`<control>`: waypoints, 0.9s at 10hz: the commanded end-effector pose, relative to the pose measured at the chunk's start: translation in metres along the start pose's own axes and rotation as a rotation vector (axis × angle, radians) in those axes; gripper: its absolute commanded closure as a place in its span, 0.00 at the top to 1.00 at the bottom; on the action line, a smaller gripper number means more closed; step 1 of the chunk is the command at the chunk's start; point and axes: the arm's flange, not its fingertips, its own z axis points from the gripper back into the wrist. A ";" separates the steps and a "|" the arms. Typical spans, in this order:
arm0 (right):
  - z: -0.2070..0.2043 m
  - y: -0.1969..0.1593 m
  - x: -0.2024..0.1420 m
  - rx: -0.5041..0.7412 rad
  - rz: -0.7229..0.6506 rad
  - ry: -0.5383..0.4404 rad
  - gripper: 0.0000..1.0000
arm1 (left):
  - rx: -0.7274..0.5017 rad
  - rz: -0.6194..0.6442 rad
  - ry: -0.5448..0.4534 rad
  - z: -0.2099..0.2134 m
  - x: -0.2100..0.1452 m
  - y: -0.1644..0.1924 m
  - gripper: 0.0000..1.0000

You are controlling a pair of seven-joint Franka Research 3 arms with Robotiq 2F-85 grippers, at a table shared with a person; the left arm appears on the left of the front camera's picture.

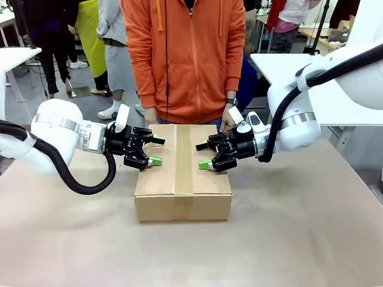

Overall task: Pack the gift set into the box.
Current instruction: Press and hold the closed box until the human finishes sealing it.

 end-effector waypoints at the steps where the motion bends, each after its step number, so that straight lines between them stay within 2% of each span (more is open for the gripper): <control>1: 0.000 0.000 0.000 0.000 0.000 0.000 1.00 | 0.000 0.000 0.000 0.000 0.000 0.000 1.00; 3: 0.038 0.023 0.040 -0.037 0.087 0.007 1.00 | -0.024 -0.033 -0.098 0.044 0.047 -0.012 1.00; 4: 0.071 0.039 0.056 -0.081 0.106 -0.036 1.00 | 0.036 -0.048 -0.130 0.084 0.063 -0.023 1.00; 5: 0.122 0.061 0.069 -0.164 0.126 -0.133 1.00 | 0.098 -0.043 -0.186 0.143 0.069 -0.036 1.00; 7: 0.213 0.098 0.057 -0.378 0.148 -0.288 1.00 | 0.286 0.003 -0.275 0.235 0.043 -0.059 1.00; 9: 0.268 0.122 0.008 -0.652 0.097 -0.383 1.00 | 0.457 0.053 -0.407 0.290 0.002 -0.081 1.00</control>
